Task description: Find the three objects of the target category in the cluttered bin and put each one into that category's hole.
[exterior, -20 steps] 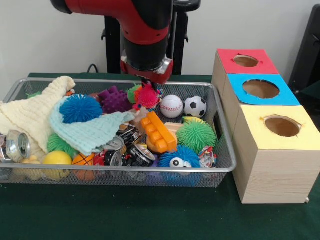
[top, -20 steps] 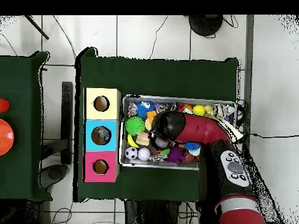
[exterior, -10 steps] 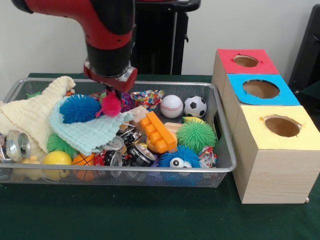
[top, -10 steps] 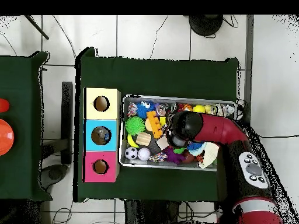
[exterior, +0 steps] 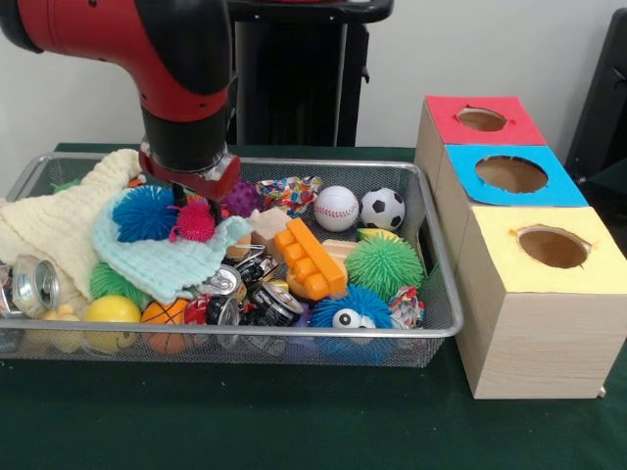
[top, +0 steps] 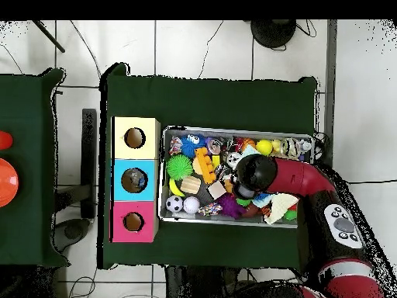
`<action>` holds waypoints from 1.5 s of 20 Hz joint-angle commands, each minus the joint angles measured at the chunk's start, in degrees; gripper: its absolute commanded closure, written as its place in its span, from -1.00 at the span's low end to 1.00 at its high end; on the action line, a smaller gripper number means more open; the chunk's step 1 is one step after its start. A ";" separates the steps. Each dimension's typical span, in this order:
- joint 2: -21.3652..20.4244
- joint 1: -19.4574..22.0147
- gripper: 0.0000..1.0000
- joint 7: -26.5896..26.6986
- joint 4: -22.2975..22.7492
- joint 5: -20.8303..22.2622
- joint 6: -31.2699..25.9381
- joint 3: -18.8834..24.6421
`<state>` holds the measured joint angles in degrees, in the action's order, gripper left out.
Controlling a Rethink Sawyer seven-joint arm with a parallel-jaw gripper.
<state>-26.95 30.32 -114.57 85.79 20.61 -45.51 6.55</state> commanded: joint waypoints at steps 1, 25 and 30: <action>-0.03 -0.85 -1.00 5.17 -1.00 2.03 1.25 4.70; -4.10 -5.85 -1.00 -2.28 0.43 -6.69 -4.34 4.55; -2.78 -7.04 -1.00 -4.52 0.66 -8.91 -1.65 4.91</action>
<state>-32.71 24.72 -114.57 85.81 15.04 -47.69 6.94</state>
